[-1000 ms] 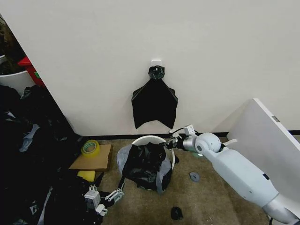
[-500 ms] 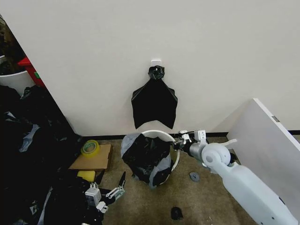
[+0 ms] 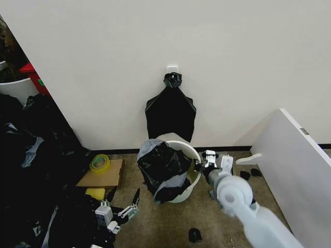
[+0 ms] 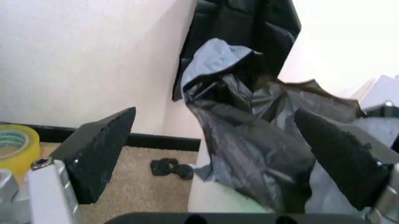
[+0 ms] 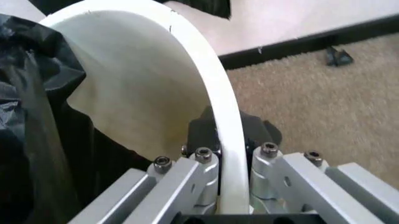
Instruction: Place the garbage bag over the trash bin.
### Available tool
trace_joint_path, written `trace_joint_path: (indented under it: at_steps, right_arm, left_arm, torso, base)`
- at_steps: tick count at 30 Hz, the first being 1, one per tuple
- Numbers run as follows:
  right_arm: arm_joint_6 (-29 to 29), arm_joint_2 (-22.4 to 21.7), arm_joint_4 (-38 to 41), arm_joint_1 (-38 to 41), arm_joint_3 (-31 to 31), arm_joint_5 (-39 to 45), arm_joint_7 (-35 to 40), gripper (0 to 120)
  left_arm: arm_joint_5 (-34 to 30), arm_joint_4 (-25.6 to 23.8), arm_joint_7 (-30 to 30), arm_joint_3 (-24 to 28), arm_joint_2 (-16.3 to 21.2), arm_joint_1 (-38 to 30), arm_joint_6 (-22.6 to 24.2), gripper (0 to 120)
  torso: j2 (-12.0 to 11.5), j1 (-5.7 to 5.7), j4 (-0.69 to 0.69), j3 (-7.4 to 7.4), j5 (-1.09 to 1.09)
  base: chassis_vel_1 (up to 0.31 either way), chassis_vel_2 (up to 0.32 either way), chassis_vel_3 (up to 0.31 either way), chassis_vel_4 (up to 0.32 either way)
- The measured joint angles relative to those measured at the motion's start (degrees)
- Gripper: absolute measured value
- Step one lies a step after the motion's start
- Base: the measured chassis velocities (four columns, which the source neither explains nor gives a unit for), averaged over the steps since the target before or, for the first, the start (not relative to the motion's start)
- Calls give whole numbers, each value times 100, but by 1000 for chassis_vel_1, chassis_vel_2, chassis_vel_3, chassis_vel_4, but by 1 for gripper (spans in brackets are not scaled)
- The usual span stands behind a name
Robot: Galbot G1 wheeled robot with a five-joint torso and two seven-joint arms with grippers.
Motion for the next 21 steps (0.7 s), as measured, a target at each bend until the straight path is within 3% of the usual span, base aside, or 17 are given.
trace_joint_path:
  at_steps: [8,21]
  right_arm:
    - [568,530,-83,-534,-82,-555,96,2]
    - [896,1052,-723,-360,-169,-643,288,2]
  left_arm:
    - [-44,-152,-149,-154,-48,86,80,100]
    - [-134,-171,-309,-415,-164,185,89,100]
  torso:
    - [0,0,0,0,1]
    - [0,0,0,1,0]
  base:
    - [0,0,0,0]
    - [0,0,0,0]
